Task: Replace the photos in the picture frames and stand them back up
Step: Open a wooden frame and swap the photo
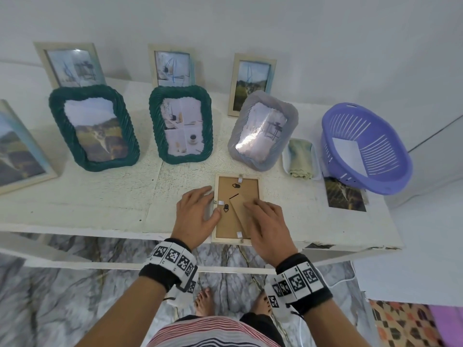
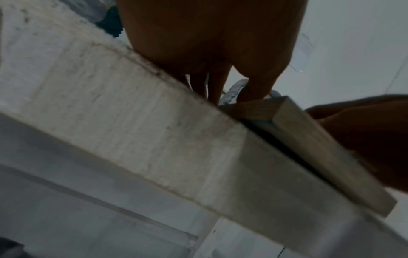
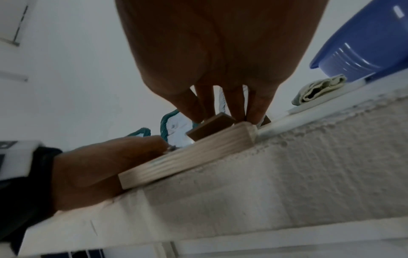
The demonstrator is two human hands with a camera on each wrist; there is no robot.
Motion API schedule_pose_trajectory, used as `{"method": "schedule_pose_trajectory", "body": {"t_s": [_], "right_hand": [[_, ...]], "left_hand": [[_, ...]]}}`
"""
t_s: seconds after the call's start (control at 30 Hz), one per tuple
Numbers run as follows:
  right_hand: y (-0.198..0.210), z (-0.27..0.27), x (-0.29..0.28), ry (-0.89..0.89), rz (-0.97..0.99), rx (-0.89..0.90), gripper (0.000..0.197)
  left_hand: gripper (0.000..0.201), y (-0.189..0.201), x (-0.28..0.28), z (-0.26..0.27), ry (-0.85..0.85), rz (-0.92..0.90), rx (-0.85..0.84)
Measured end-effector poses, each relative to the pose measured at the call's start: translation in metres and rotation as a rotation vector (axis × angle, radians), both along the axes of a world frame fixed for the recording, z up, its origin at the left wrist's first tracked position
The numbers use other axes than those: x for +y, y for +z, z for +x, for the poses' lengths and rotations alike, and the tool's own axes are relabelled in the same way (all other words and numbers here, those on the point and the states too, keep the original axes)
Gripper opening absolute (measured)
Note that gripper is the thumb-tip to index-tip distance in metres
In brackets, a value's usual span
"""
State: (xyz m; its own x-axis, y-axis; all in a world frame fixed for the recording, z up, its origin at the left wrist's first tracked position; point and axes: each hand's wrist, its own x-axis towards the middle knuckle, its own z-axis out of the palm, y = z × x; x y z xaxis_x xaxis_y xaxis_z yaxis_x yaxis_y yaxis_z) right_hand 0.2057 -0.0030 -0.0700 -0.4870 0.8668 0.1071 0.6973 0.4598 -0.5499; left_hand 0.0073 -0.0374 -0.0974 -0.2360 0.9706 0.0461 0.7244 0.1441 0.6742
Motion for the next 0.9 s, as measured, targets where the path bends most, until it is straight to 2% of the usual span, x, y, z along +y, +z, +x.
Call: {"method": "schedule_pose_trajectory", "body": {"t_s": [0.07, 0.17, 0.23, 0.3, 0.4, 0.5, 0.67, 0.73, 0.83, 0.9], "right_hand": [[0.002, 0.001, 0.002, -0.029, -0.069, 0.032, 0.053], [0.010, 0.005, 0.007, -0.040, -0.136, 0.064, 0.059], [0.019, 0.007, 0.010, -0.052, -0.201, 0.112, 0.061], [0.032, 0.008, 0.014, -0.070, -0.328, 0.190, 0.062], [0.054, 0.012, 0.023, -0.123, -0.521, 0.307, 0.061], [0.067, 0.023, 0.034, -0.209, -0.547, 0.337, 0.063], [0.072, 0.053, 0.048, -0.287, -0.449, 0.412, 0.028], [0.073, 0.065, 0.050, -0.327, -0.420, 0.437, 0.031], [0.070, 0.074, 0.046, -0.369, -0.539, 0.633, 0.035], [0.068, 0.072, 0.040, -0.384, -0.690, 0.813, 0.034]], "left_hand": [[0.058, 0.009, 0.000, 0.004, 0.009, -0.010, -0.176], [0.037, 0.031, -0.001, 0.010, 0.079, 0.030, -0.552], [0.036, 0.046, -0.002, 0.013, 0.125, 0.043, -0.747], [0.040, 0.059, 0.001, 0.016, 0.133, 0.045, -0.851], [0.044, 0.074, 0.010, 0.027, -0.004, 0.039, -0.957], [0.043, 0.076, 0.017, 0.041, -0.070, 0.011, -0.971], [0.034, 0.060, 0.020, 0.053, -0.017, -0.044, -0.805], [0.030, 0.053, 0.020, 0.055, 0.027, -0.073, -0.767], [0.032, 0.053, 0.021, 0.062, 0.082, -0.102, -0.775], [0.035, 0.057, 0.022, 0.068, 0.108, -0.112, -0.897]]}}
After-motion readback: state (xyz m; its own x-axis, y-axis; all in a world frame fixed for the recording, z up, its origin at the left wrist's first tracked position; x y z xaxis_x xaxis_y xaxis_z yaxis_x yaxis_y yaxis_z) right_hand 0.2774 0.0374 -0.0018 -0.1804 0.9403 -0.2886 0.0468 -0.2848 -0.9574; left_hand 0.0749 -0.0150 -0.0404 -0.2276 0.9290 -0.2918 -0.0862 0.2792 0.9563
